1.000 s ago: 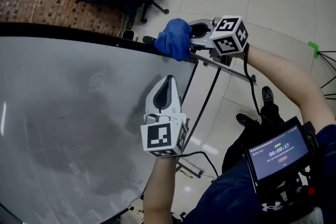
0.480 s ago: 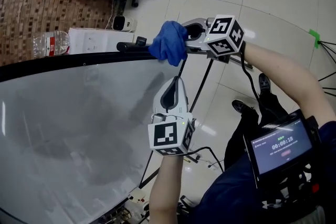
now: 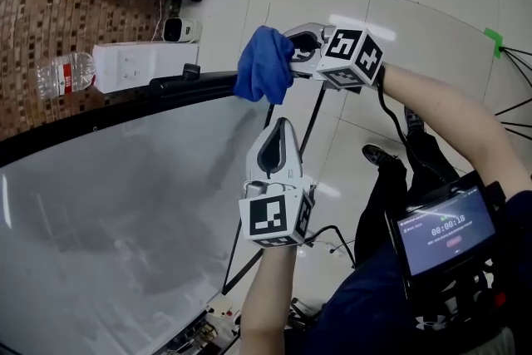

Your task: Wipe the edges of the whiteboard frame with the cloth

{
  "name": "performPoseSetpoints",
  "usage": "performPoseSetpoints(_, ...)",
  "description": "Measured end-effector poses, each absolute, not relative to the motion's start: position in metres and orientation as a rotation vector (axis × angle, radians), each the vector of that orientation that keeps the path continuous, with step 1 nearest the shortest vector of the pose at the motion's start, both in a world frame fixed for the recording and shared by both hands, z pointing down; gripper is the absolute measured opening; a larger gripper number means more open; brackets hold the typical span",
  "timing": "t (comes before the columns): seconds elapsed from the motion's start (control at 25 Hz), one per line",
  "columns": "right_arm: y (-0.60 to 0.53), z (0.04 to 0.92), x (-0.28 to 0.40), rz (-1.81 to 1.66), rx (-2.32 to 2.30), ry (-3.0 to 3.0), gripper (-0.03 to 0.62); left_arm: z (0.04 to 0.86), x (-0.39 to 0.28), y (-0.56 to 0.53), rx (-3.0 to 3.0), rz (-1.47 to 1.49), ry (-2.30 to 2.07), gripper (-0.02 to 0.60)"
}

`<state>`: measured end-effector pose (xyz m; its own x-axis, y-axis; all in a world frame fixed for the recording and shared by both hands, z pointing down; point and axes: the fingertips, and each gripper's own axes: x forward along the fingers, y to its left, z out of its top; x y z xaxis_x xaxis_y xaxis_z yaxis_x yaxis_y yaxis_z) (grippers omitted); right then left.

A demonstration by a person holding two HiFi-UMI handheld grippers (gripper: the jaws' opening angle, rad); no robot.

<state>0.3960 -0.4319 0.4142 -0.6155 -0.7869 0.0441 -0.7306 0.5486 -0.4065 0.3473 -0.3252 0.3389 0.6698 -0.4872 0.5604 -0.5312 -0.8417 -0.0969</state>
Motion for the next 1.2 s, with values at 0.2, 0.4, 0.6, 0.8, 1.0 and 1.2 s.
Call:
performPoseSetpoints(0.2, -0.435, 0.455, 0.392, -0.65, -1.436, 2.73, 0.183, 0.351, 0.34, -0.325, 2.778, 0.935, -0.801, 0.003)
performPoseSetpoints(0.4, -0.419, 0.491, 0.404, -0.675, -1.394, 2.756, 0.184, 0.383, 0.366, -0.299, 2.756, 0.983, -0.782, 0.003)
performPoseSetpoints(0.6, -0.426, 0.49, 0.393, -0.655, -1.305, 2.728, 0.184, 0.397, 0.359, -0.301, 2.738, 0.997, -0.739, 0.003)
performPoseSetpoints(0.8, -0.425, 0.504, 0.391, -0.691, -1.278, 2.752, 0.184, 0.411, 0.354, -0.299, 2.712, 1.021, -0.717, 0.003)
performPoseSetpoints(1.0, -0.421, 0.525, 0.393, -0.727, -1.278, 2.753, 0.183, 0.423, 0.354, -0.299, 2.707, 1.012, -0.707, 0.003)
performPoseSetpoints(1.2, -0.418, 0.546, 0.395, -0.742, -1.263, 2.789, 0.183, 0.441, 0.355, -0.297, 2.704, 1.017, -0.71, 0.003)
